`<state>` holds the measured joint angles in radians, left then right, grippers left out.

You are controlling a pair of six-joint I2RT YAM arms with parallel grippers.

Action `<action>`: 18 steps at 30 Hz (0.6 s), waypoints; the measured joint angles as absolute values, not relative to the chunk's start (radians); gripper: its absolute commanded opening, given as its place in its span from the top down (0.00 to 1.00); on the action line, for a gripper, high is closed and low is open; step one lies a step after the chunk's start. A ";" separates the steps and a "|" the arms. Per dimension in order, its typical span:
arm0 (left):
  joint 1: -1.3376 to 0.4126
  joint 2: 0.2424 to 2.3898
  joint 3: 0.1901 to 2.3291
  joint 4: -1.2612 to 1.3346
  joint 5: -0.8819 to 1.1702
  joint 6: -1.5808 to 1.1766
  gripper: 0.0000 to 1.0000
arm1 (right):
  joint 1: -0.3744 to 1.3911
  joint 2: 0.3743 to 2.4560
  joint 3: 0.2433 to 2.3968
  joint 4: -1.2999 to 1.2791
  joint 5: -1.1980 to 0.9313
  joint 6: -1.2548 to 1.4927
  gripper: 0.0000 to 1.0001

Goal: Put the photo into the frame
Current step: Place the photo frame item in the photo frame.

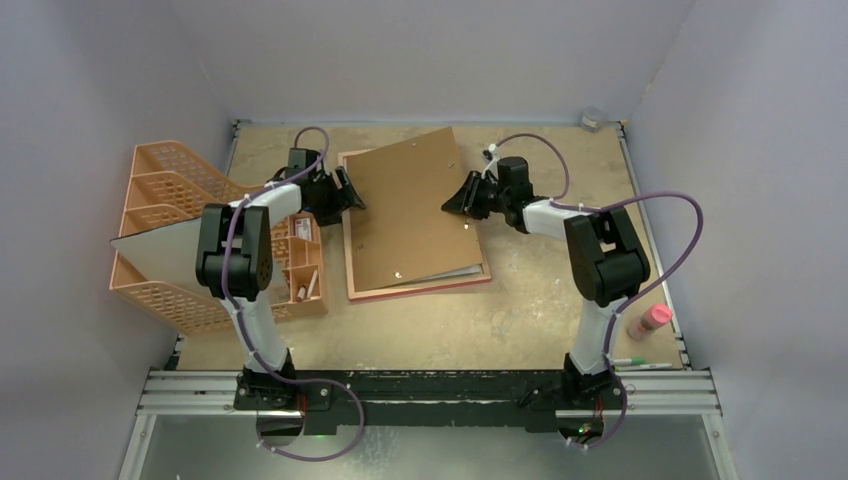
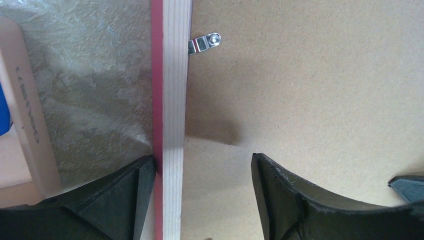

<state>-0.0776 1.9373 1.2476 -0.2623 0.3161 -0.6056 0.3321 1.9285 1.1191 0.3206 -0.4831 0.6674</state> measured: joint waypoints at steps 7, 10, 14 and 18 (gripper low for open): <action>-0.055 1.950 1.245 -0.233 0.382 -0.599 0.31 | 0.324 1.938 1.118 0.396 -0.536 0.700 0.76; -0.052 1.951 1.245 -0.226 0.388 -0.598 0.31 | 0.319 1.942 1.107 0.412 -0.544 0.707 0.82; -0.052 1.951 1.245 -0.221 0.389 -0.598 0.30 | 0.312 1.939 1.081 0.450 -0.559 0.722 0.88; -0.053 1.954 1.243 -0.207 0.406 -0.601 0.26 | 0.299 1.926 1.040 0.498 -0.586 0.741 0.98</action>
<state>-0.0528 1.9545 1.2434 -0.2066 0.4061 -0.6010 0.2989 1.9263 1.0397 0.4980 -0.5858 0.7410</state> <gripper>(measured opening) 0.719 0.289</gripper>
